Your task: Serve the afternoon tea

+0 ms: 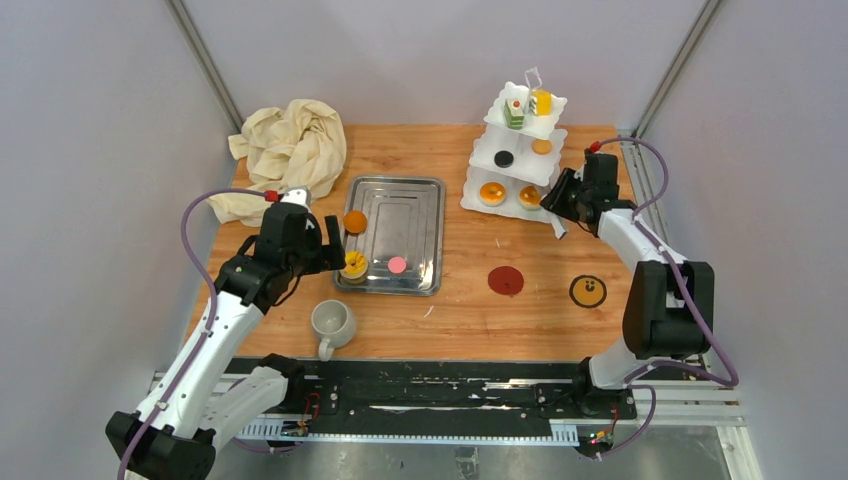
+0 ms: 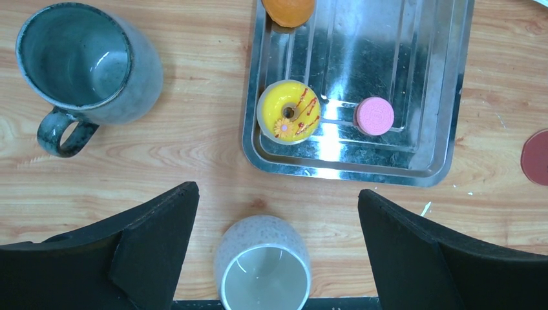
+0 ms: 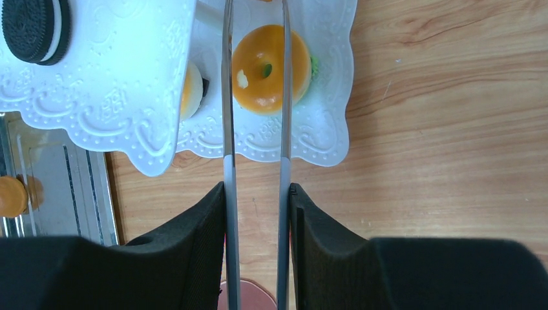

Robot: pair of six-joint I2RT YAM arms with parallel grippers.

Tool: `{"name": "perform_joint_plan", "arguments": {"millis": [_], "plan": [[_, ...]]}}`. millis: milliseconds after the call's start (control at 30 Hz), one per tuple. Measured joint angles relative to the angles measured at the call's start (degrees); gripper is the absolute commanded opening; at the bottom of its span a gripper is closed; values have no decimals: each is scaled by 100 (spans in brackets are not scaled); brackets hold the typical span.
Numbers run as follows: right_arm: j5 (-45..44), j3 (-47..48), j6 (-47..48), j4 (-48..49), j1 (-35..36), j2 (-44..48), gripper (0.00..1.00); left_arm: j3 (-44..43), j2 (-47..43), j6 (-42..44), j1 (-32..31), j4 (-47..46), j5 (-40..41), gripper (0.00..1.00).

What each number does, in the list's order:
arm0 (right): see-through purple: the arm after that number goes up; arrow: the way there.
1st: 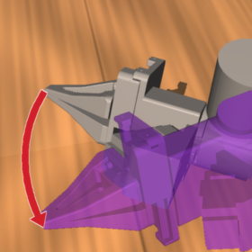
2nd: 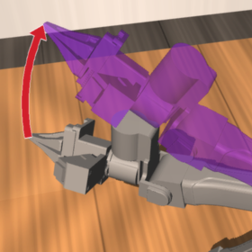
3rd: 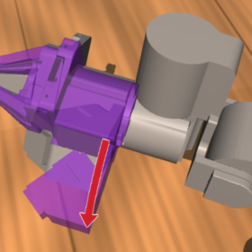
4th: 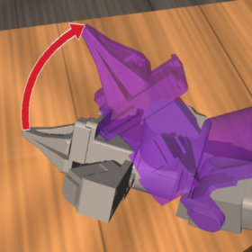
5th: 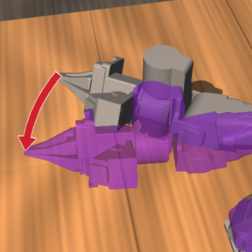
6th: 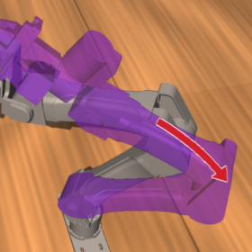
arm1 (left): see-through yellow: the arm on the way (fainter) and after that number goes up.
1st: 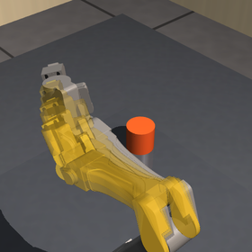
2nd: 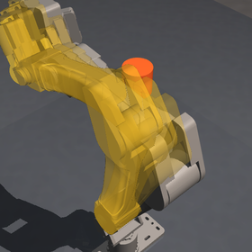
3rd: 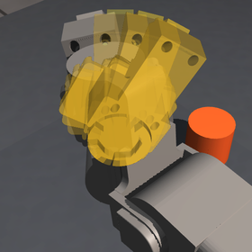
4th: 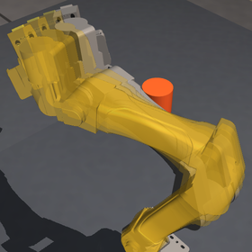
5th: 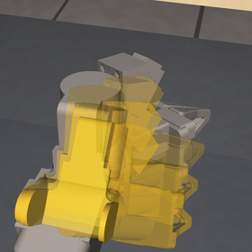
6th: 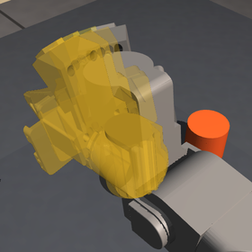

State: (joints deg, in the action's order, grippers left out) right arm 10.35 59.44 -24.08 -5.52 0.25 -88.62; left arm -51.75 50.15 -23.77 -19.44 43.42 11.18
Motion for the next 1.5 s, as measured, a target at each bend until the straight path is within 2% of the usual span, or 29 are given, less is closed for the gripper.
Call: {"name": "perform_joint_plan", "arguments": {"millis": [67, 167, 467, 633, 833, 1000, 1233, 1300, 1367, 1500], "plan": [[74, 7, 2, 66, -4, -96, 33, 0, 0, 0, 0, 0, 4, 98], [146, 9, 2, 133, -20, -120, 40, 0, 0, 0, 0, 0, 7, 98], [212, 11, 13, 155, -24, 0, 43, 0, -2, 0, 0, 0, 22, 98], [205, 9, 61, 136, -142, 293, 37, 0, -17, 0, 0, 0, 22, 98], [44, -249, 146, -140, -358, 994, 19, 0, -94, -2, 0, 0, 17, 98], [-131, -691, 299, -754, -455, 2048, 7, 0, -157, -7, 0, 0, -28, 98], [236, -1394, 437, -1805, -437, 3707, 3, 4, -205, -26, 9, -2, -142, 98], [323, -1519, 444, -2118, -260, 4155, 4, 7, -205, -28, 11, -4, -175, 98], [328, -1539, 439, -2374, 236, 4444, 6, 9, -205, -33, 13, -7, -201, 98], [11, -1530, 378, -2597, 1932, 4559, 12, 9, -201, -68, 15, -13, -247, 98]]}}
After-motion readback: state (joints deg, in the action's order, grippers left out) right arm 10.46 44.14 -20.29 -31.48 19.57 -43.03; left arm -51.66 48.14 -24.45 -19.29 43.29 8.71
